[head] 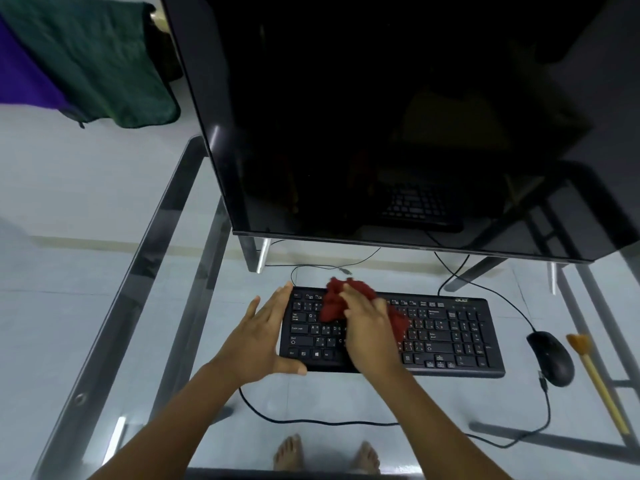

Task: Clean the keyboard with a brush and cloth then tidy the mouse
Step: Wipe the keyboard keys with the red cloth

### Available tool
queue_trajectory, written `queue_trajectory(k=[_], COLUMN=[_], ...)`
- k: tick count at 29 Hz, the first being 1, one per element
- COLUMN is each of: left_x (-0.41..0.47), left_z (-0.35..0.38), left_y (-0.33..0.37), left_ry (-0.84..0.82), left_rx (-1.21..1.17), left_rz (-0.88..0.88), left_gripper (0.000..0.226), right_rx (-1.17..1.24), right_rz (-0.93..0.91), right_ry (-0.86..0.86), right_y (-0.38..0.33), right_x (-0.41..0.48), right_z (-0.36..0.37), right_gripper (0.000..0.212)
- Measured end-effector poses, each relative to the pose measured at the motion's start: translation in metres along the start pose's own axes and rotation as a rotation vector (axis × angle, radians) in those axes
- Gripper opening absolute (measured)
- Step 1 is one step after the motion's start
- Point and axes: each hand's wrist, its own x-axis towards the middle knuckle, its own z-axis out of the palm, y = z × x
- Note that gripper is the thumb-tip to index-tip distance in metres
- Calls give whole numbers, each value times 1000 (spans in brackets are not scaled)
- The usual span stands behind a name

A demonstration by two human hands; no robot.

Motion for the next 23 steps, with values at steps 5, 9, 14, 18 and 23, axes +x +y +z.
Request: queue_trajectory(k=[5,9,14,18,23], left_x=[0,-3,-3,-2,-3], left_z=[-2,-2,-2,-2,1], left_y=[0,-1,-2,-6,-11], left_ry=[5,60,28,28,54], left_rx=[-34,1,-15,-27,0], left_rz=[-4,41,30,21,22], left_gripper=[141,129,138,140,139], right_rx=[21,-5,-80,-17,-57], right_rz=[-236,-472,-495,-401,-482], right_ry=[-171,-198,-205,-168,-190], right_y=[-38,-37,-34,-43,-2], right_x=[17,-24,-2,3,-35], right_z=[28,19,19,23,9], right_gripper=[53,38,45,50,49])
